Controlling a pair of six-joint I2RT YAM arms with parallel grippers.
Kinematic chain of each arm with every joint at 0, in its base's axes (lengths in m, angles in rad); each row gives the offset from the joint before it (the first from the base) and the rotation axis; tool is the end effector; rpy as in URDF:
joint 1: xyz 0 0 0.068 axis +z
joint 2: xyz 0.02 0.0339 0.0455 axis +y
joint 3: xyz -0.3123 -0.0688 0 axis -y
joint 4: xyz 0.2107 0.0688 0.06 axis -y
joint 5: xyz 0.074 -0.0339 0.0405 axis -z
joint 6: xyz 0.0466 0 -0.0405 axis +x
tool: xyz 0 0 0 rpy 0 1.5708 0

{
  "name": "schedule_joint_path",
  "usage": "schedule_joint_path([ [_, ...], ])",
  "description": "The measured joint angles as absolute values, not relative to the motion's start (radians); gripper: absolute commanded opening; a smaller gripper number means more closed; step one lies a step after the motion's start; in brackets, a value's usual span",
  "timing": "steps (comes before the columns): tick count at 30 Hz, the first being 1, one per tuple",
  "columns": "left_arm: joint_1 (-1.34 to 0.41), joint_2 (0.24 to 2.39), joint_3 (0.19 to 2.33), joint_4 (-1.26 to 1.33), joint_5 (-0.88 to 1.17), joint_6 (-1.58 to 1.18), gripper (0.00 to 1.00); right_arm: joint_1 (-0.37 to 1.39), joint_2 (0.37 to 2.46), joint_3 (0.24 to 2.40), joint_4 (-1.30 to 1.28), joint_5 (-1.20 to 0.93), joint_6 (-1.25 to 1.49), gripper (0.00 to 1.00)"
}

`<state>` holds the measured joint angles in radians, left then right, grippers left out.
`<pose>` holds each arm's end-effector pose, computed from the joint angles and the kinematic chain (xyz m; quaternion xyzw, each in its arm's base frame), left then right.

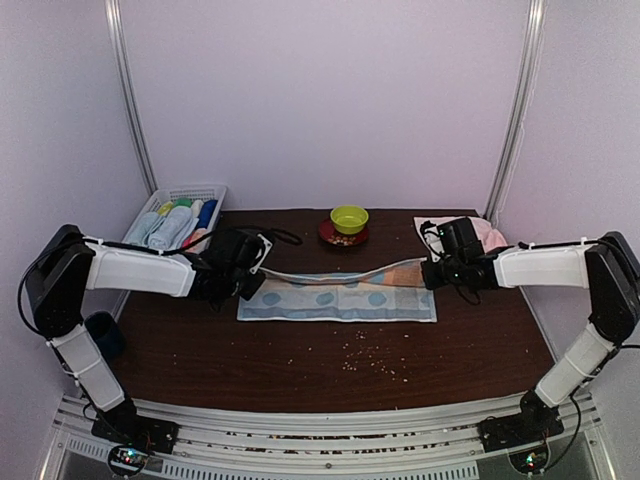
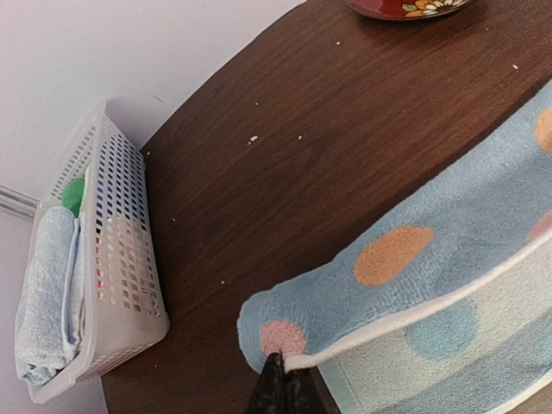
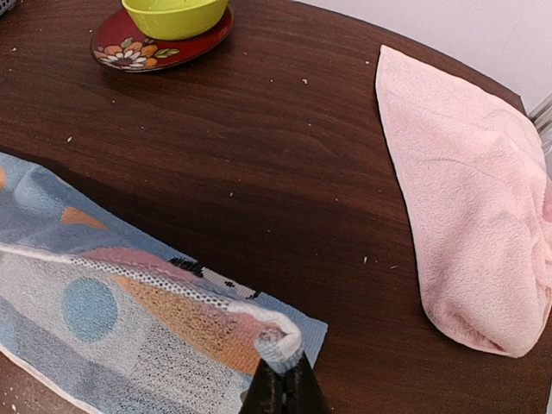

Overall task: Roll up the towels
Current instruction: Fold the towel at the center of the board.

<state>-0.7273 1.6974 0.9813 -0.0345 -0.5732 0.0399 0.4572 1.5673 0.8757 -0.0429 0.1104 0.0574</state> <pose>0.2712 -0.2075 0.2531 0.2247 0.8579 0.1152 0.4474 0.2793 0.1317 0.2570 -0.1592 0.8987 0.0544 0.4049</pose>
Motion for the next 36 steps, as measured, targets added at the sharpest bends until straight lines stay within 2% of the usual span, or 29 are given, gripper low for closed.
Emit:
schedule_joint_path([
  [29, -0.759, 1.638, 0.903, -0.088, -0.568, -0.019, 0.0, 0.522, 1.504, 0.844, -0.133, 0.228, 0.059, 0.0],
  [36, -0.781, 1.638, 0.884, -0.104, -0.544, -0.04, 0.0, 0.53, 1.509, 0.844, -0.142, 0.242, 0.059, 0.04],
])
